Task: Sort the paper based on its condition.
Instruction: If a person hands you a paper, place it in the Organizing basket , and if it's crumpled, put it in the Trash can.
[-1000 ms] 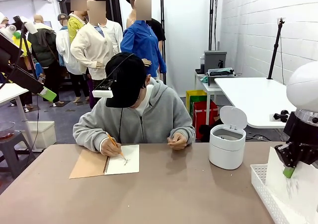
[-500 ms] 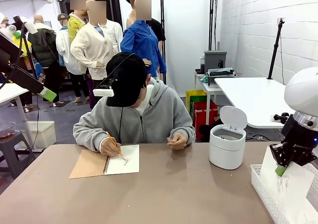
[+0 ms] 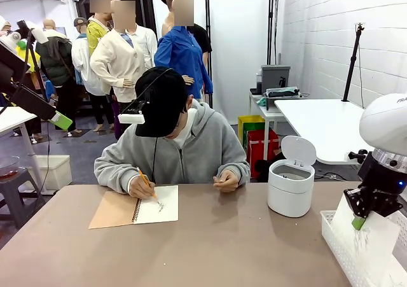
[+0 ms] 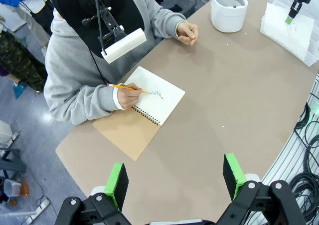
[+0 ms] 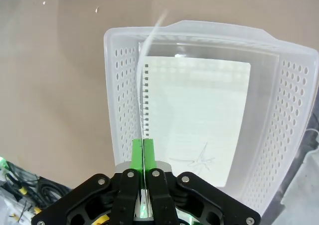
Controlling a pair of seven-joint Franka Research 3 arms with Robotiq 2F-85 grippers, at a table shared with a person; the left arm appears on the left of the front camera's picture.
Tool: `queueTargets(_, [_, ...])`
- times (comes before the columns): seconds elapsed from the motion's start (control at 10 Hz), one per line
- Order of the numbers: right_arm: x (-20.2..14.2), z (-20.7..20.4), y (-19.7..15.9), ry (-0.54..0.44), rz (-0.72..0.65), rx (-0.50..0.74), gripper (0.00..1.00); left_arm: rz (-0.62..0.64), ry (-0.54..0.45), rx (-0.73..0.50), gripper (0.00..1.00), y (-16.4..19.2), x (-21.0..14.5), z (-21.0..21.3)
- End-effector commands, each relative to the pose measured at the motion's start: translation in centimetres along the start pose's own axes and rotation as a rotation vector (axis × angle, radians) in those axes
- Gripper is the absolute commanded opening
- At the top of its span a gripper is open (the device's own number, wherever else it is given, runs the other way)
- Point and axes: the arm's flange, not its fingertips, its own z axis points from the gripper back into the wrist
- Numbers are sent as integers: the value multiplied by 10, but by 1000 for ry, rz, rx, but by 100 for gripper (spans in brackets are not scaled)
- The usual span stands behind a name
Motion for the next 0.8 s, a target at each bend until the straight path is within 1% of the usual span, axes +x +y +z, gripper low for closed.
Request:
queueTargets(0.0, [-1, 3, 0, -3, -1, 4, 0, 1, -6, -9, 100, 1, 0, 0])
queueTargets(0.1, [0, 0, 0, 0, 0, 0, 8, 1, -6, -9, 100, 1, 0, 0])
queueTargets(0.3, [1, 9, -4, 1, 4, -46, 44, 1, -6, -9, 100, 1, 0, 0])
queueTargets(0.6, [4, 29, -11, -46, -3, -132, 99, 1, -6, -9, 100, 1, 0, 0])
queueTargets(0.7, [8, 38, -14, -68, -3, -162, 100, 1, -6, -9, 100, 1, 0, 0])
